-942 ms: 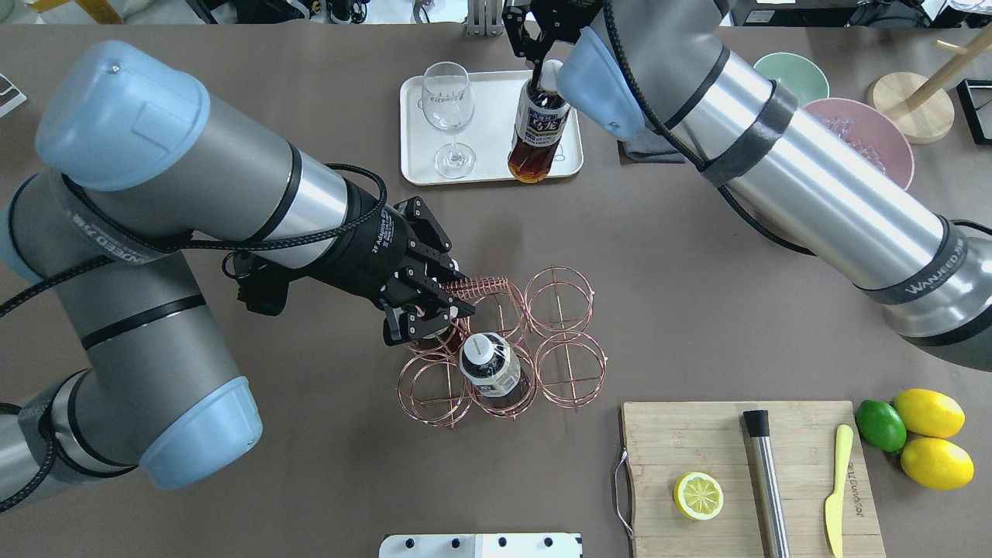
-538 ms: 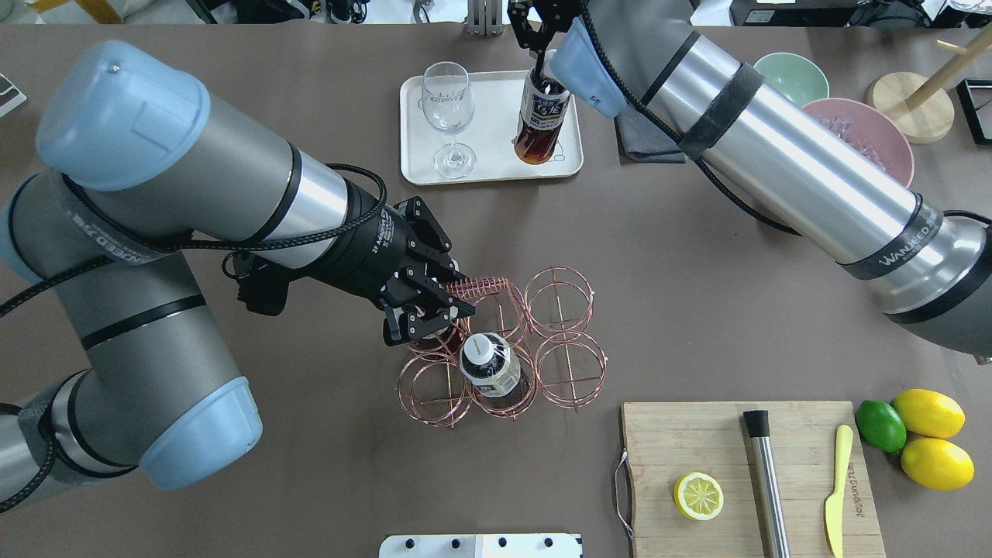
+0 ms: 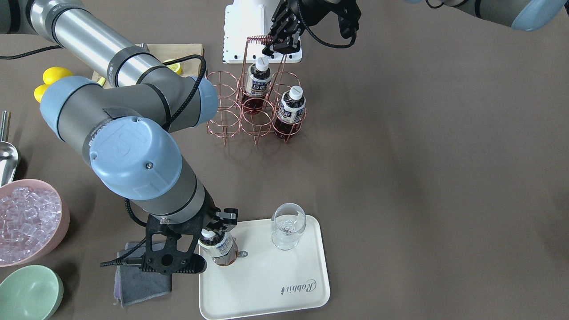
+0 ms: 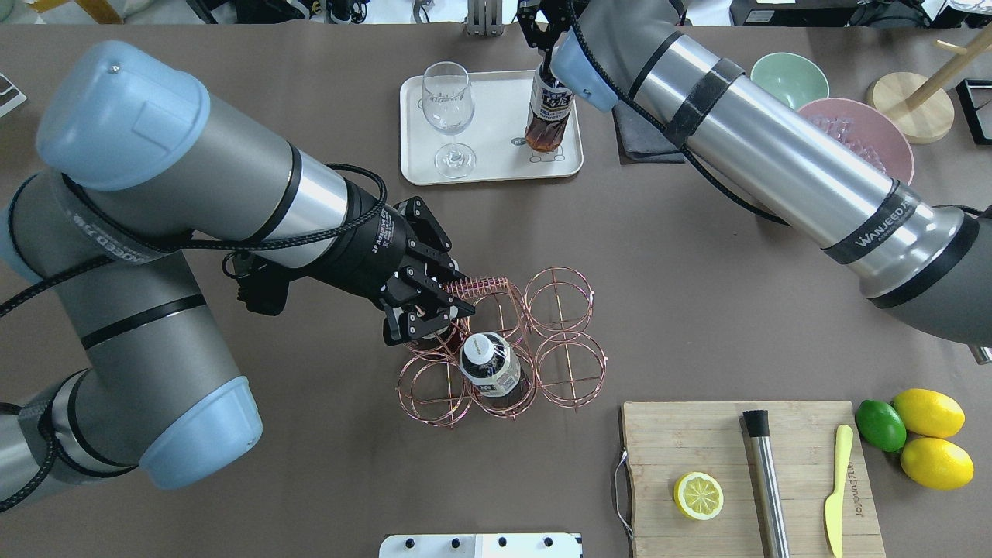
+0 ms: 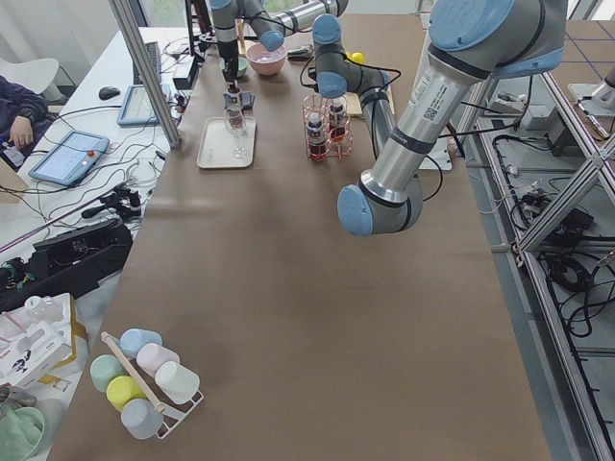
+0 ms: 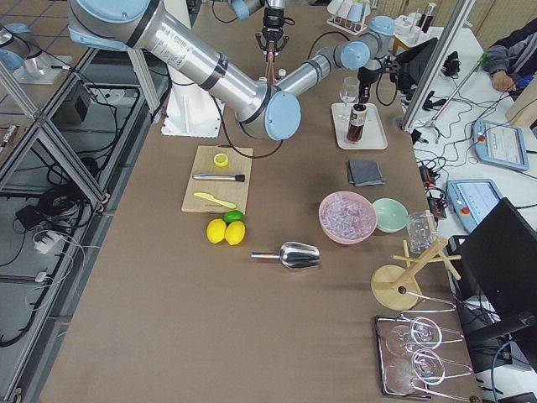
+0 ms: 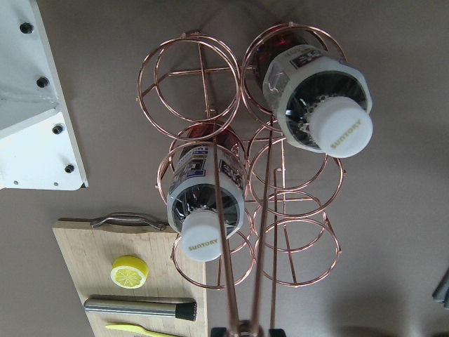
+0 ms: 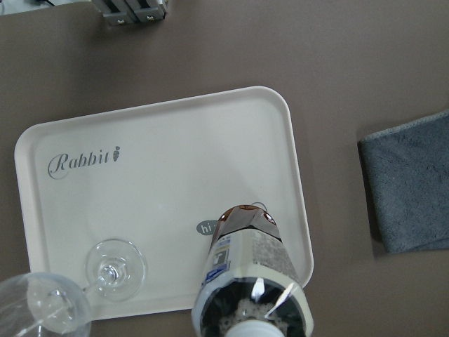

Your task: Take tea from basket to plate

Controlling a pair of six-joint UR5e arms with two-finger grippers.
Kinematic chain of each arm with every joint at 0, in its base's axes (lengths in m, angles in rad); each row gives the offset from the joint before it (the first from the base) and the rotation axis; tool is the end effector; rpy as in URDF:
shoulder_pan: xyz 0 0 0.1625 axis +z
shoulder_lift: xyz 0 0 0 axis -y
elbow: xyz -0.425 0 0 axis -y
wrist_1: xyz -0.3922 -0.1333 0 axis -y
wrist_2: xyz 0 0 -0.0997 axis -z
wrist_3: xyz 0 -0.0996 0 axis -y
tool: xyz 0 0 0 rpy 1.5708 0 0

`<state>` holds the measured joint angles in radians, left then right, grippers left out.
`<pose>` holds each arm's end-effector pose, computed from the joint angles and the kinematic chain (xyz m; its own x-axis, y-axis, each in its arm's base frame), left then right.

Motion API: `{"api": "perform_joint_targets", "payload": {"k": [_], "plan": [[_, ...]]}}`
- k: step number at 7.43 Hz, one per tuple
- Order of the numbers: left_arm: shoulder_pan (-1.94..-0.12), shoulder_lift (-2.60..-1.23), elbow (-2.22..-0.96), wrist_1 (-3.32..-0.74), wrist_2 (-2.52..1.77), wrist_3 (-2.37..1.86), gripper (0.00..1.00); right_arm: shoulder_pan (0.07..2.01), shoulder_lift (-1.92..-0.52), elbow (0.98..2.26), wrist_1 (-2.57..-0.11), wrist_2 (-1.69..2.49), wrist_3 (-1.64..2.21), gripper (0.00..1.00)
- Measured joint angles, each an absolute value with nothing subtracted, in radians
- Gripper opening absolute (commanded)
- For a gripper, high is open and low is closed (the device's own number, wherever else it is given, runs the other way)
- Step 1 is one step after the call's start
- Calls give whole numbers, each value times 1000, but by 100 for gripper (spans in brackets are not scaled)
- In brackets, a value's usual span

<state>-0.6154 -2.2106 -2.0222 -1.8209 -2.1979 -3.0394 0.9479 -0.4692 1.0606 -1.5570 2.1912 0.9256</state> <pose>0.3944 -0.3705 0.0767 0.0181 -0.9993 0.0334 0.1849 -0.0295 -0.9823 -0.4246 -0.7203 0.1459 0.6647 0.0867 0.7421 -0.0853 0.9956 -0.0399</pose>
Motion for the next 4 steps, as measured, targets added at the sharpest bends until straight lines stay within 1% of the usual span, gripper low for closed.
{"api": "perform_joint_targets", "payload": {"k": [3, 4], "plan": [[-615, -2211, -2022, -1821, -2198, -3039, 0, 947, -438, 988, -1495, 2173, 928, 0], [-615, -2211, -2022, -1821, -2198, -3039, 10, 945, -431, 979, -1489, 2170, 927, 11]]}}
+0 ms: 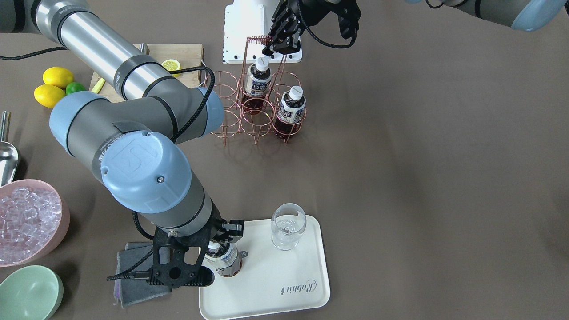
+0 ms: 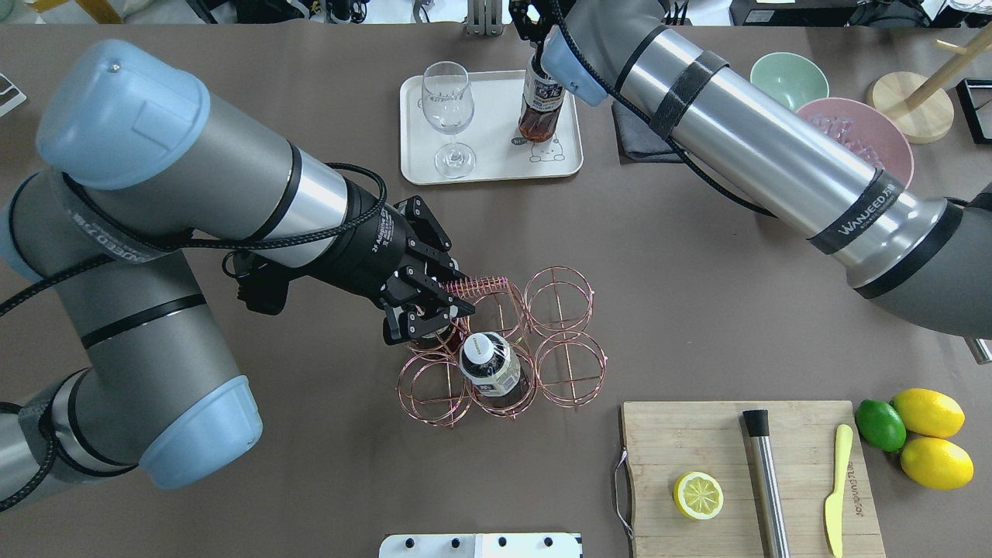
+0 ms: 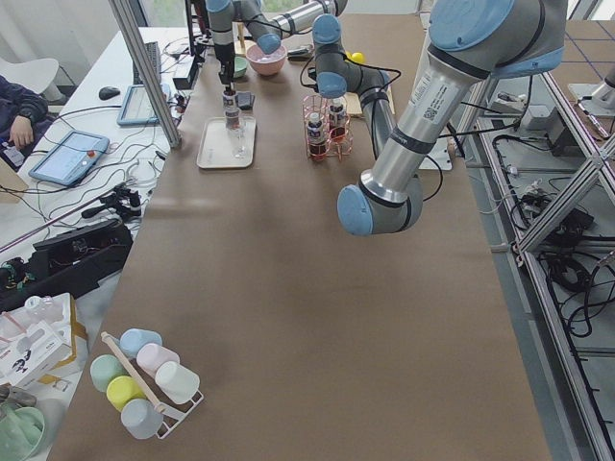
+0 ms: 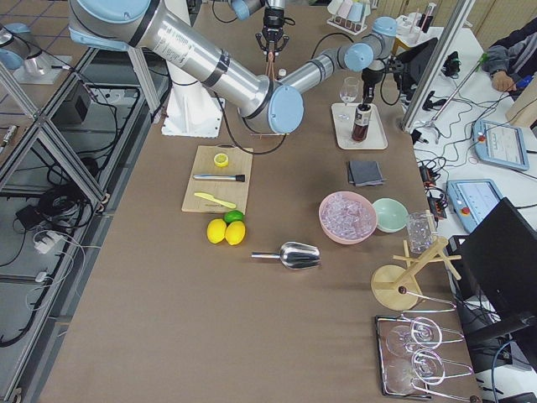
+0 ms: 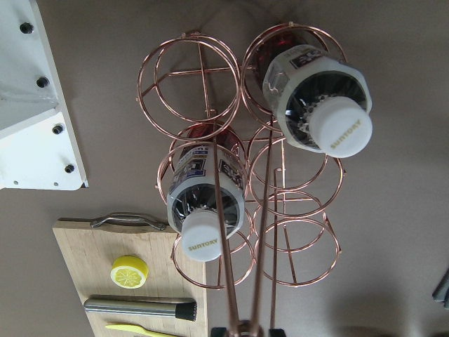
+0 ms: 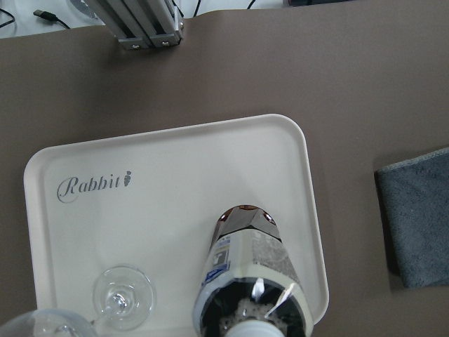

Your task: Take tea from basket to plate

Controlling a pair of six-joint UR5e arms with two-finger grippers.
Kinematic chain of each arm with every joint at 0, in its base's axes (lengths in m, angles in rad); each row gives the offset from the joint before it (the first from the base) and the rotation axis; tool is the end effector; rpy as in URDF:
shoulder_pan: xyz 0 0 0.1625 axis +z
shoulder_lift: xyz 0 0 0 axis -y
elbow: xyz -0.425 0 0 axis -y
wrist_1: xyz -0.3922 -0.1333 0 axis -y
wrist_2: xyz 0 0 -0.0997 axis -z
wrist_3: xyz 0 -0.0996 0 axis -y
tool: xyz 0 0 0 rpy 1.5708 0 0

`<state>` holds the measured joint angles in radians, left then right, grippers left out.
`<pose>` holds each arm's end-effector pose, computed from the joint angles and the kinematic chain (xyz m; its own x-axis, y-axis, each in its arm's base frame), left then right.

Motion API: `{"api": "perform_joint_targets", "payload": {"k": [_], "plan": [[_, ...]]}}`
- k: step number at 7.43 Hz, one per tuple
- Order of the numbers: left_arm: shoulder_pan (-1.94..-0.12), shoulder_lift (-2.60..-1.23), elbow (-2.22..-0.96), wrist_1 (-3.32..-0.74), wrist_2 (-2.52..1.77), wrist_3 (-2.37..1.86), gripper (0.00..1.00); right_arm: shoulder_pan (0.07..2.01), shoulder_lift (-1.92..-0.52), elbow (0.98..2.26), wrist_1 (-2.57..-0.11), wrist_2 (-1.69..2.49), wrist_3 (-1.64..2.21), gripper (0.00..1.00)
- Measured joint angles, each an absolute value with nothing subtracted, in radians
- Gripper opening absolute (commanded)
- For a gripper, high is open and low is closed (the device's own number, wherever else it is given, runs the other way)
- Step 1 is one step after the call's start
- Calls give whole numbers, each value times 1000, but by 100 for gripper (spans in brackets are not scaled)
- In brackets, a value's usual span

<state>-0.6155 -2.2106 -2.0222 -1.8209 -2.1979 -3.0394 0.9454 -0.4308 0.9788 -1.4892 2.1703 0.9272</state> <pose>0.3944 -0.3705 0.0767 0.0180 -0.9993 0.0334 0.1849 -0.0296 -0.9823 -0.4351 -0.7342 0.1434 0.6635 0.0725 0.7447 -0.0959 0.9953 -0.0115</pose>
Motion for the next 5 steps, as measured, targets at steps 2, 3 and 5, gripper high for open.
{"api": "perform_joint_targets", "payload": {"k": [2, 3, 5], "plan": [[-615, -2211, -2022, -1821, -2198, -3039, 59, 942, -428, 975, -1477, 2169, 918, 100], [-615, -2211, -2022, -1821, -2198, -3039, 97, 940, -428, 975, -1476, 2168, 897, 100], [-615, -2210, -2022, -1821, -2198, -3039, 98, 939, -429, 980, -1477, 2169, 870, 100]]}}
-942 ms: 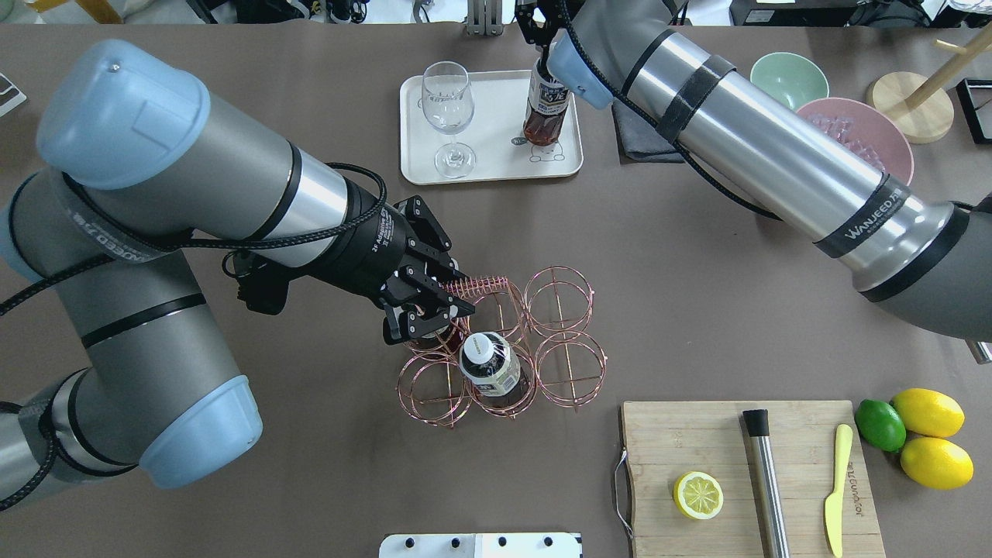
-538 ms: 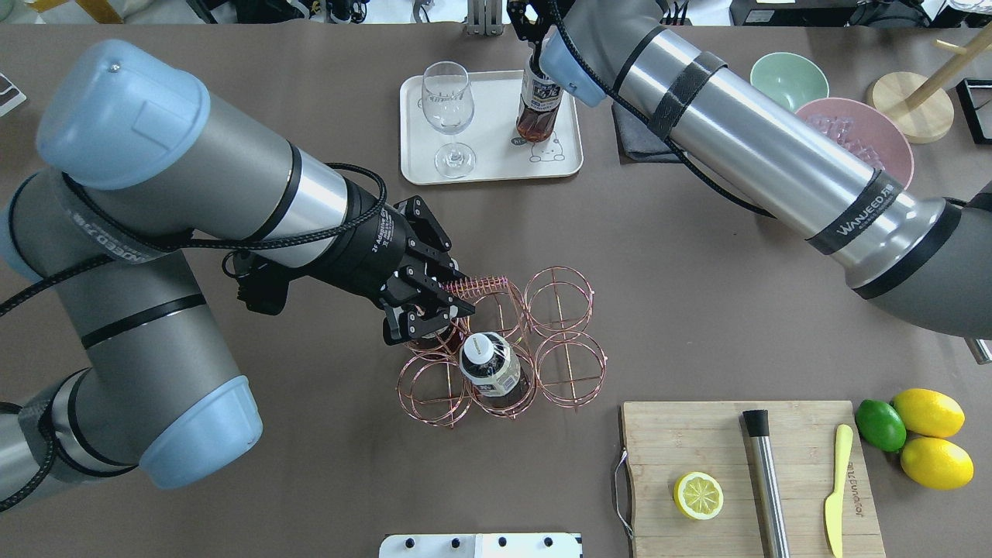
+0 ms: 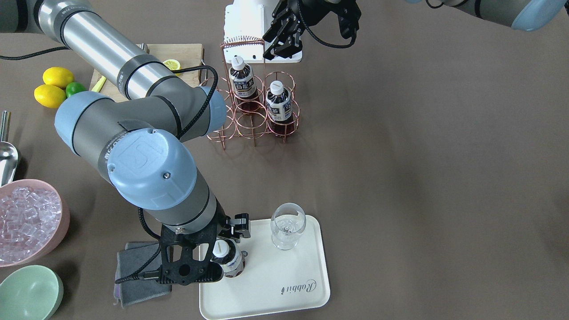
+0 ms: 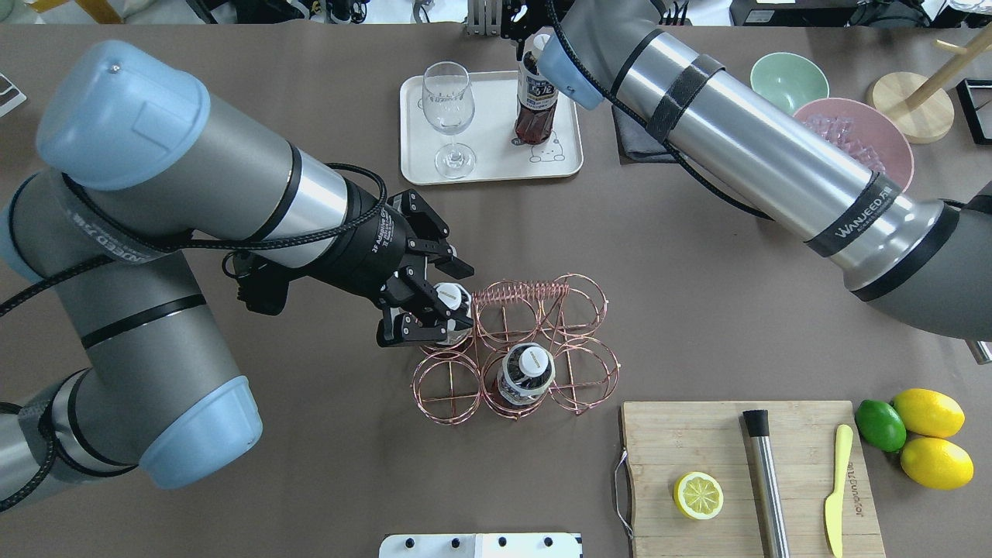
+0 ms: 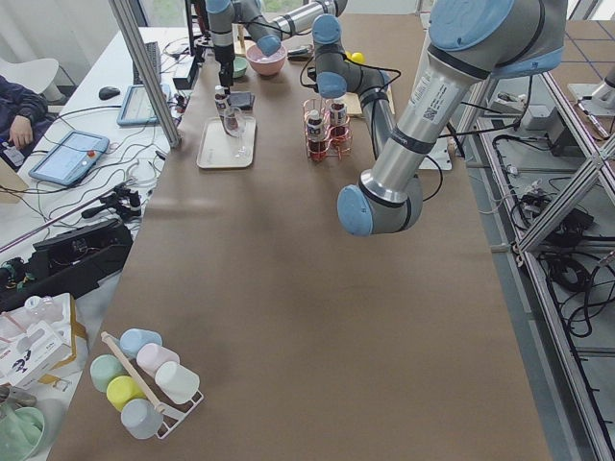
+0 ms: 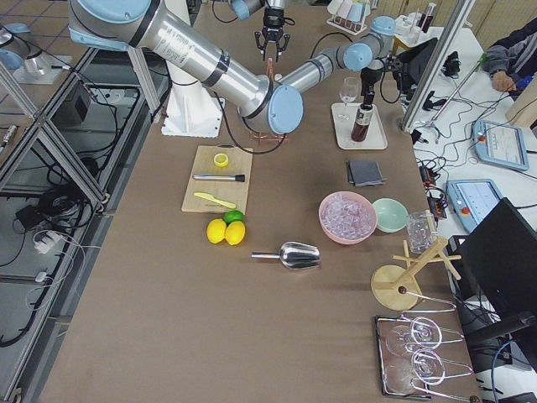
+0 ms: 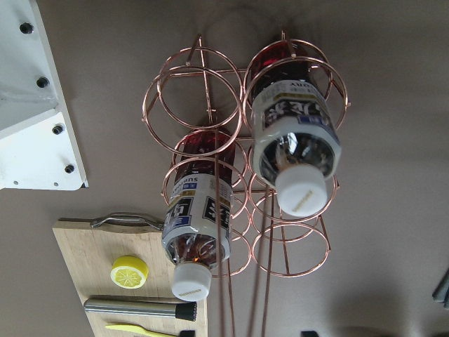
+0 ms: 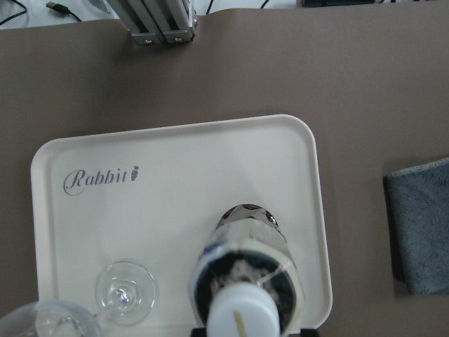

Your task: Take tea from basket to plate

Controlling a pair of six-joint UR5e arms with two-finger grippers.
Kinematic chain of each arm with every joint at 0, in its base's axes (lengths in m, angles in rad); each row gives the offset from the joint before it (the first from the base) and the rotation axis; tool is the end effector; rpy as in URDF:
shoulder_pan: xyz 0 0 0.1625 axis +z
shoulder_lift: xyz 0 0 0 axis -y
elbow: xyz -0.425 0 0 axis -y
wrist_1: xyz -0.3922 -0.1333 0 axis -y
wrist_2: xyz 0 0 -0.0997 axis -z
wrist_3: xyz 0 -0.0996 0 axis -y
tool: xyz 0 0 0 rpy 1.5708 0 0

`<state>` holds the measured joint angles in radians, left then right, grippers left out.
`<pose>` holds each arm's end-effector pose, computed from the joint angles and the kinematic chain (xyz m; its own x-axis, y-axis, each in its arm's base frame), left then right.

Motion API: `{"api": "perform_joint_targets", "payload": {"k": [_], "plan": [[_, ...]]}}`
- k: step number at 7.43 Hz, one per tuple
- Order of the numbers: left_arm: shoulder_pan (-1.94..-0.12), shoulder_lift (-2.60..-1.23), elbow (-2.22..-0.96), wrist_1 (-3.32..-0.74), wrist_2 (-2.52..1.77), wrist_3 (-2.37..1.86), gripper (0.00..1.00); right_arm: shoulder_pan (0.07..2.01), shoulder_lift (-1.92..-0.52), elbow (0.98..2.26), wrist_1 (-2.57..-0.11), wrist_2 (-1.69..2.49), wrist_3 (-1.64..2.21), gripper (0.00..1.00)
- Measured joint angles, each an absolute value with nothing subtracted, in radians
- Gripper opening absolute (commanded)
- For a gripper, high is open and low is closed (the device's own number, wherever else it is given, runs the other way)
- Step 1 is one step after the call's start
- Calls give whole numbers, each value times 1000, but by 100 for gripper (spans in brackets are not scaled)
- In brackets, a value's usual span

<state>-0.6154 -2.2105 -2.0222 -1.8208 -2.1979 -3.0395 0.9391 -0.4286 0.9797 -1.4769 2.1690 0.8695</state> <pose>0.3944 -0.3705 0.0768 0.0181 -0.9993 0.0337 0.1850 -0.0297 -0.9823 -0.4395 -0.7314 0.1396 0.6618 0.0016 0.7497 -0.0523 0.9977 0.0441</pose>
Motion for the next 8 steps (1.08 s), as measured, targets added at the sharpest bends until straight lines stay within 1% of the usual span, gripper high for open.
{"api": "perform_joint_targets", "payload": {"k": [1, 2, 4, 6, 8], "plan": [[-615, -2211, -2022, -1821, -2198, -3039, 98, 940, -430, 999, -1485, 2171, 853, 100], [-615, -2211, -2022, -1821, -2198, -3039, 98, 941, -439, 1052, -1527, 2175, 839, 100], [-615, -2211, -2022, -1821, -2198, -3039, 98, 960, -497, 1212, -1648, 2190, 782, 100], [-615, -2211, -2022, -1821, -2198, -3039, 98, 990, -661, 1459, -1747, 2220, 729, 100], [-615, -2211, -2022, -1821, -2198, -3039, 98, 1028, -872, 1708, -1859, 2236, 611, 100]]}}
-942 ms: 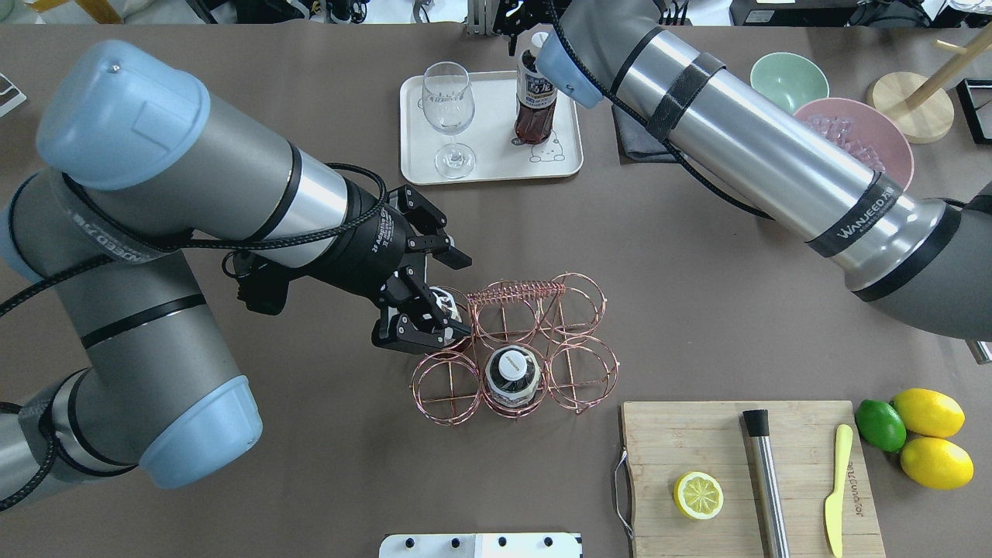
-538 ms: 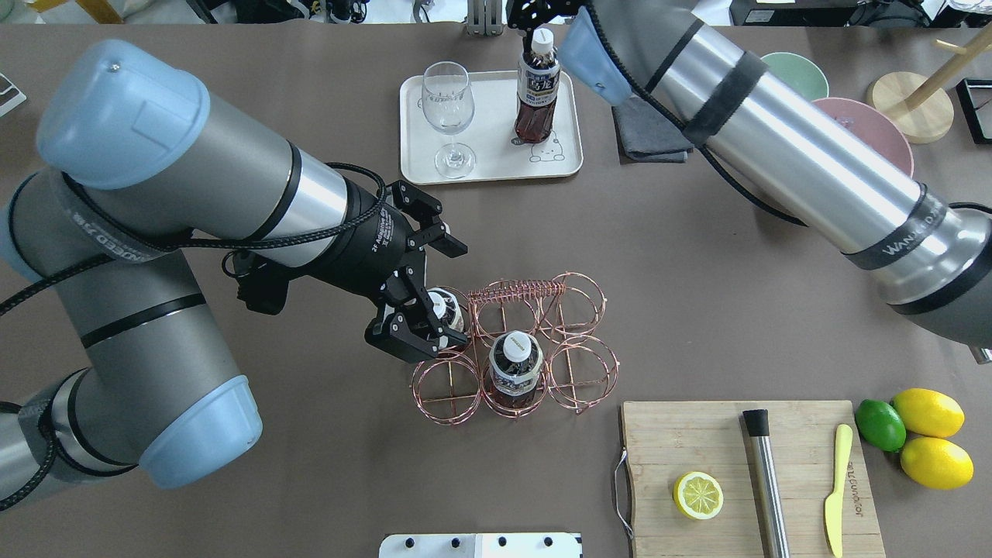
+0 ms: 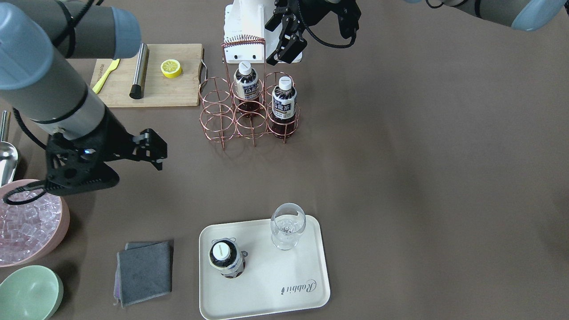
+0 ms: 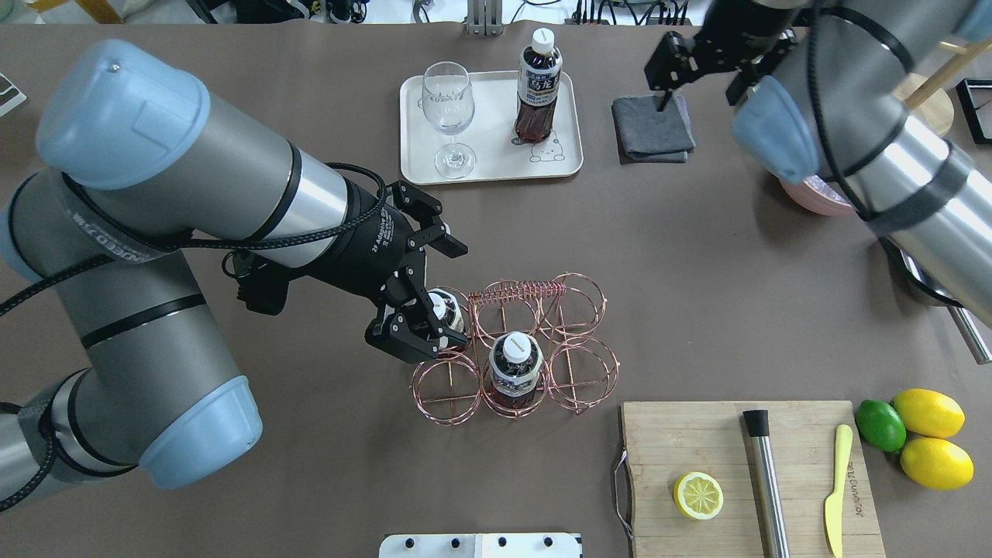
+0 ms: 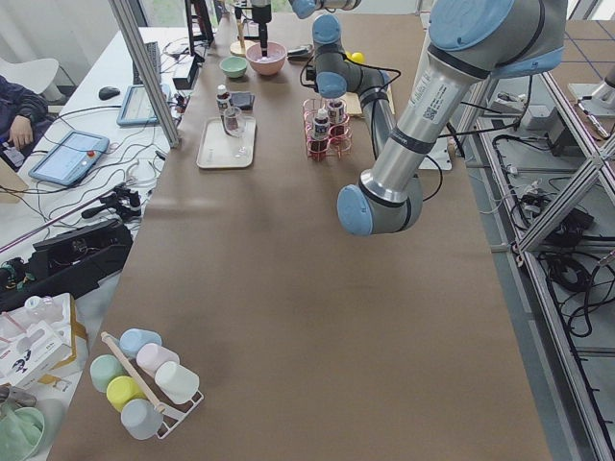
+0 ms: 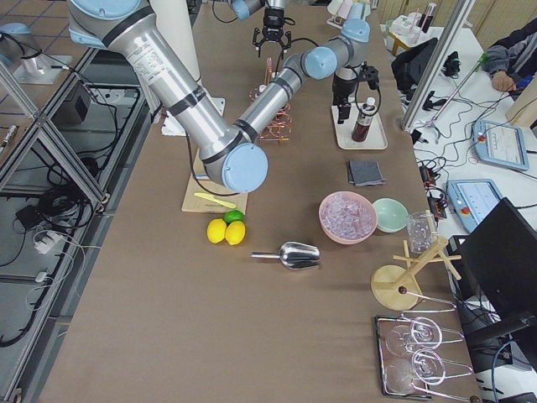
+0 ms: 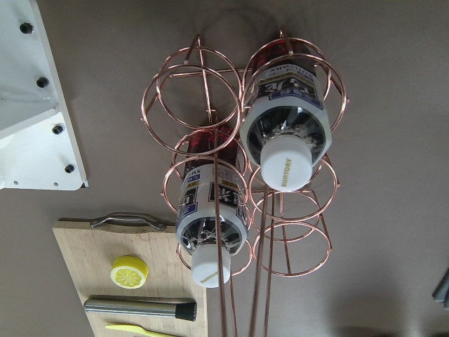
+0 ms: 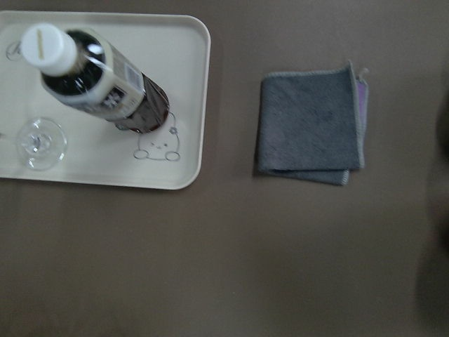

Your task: Take tea from basket to plate

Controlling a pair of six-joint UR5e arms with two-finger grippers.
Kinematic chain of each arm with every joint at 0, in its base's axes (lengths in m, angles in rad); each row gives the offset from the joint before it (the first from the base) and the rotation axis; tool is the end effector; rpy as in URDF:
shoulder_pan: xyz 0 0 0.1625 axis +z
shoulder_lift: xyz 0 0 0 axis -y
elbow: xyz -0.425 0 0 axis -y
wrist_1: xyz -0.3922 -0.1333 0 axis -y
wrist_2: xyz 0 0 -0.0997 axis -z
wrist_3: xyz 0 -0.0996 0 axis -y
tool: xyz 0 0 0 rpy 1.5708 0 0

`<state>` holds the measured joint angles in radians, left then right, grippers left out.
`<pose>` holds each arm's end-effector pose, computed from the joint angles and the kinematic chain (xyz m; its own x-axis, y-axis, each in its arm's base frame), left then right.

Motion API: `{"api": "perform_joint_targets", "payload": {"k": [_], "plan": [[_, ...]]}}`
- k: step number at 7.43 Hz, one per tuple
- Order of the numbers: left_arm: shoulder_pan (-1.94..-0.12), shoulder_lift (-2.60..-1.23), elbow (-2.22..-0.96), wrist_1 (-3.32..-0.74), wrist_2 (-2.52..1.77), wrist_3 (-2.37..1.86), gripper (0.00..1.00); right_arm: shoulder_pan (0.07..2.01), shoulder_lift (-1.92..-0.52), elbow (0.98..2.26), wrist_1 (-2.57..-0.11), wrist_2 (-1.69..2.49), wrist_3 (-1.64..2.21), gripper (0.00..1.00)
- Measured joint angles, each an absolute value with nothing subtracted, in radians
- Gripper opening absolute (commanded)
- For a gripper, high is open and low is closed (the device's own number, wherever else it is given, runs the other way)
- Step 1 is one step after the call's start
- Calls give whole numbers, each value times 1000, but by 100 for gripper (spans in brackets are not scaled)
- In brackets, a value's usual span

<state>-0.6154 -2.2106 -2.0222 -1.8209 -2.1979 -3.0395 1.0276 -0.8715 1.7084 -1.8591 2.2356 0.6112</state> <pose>0.3944 -0.3705 0.0767 0.0181 -0.9993 0.0335 0.1849 -0.0296 -0.9823 -0.2808 -0.6040 0.2114 0.6687 -0.1395 0.7303 0.0700 0.9897 0.1250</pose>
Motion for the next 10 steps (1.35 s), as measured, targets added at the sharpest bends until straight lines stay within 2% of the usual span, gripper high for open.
{"api": "perform_joint_targets", "payload": {"k": [2, 4, 7, 10], "plan": [[-615, -2211, -2022, -1821, -2198, -3039, 98, 1088, -1092, 1910, -1915, 2266, 508, 100], [-615, -2211, -2022, -1821, -2198, -3039, 98, 1174, -1248, 2025, -1989, 2298, 353, 100], [-615, -2211, -2022, -1821, -2198, -3039, 98, 1337, -1471, 2070, -2011, 2336, 130, 100], [-615, -2211, -2022, -1821, -2198, -3039, 98, 1462, -1621, 2017, -2010, 2367, -36, 100]]}}
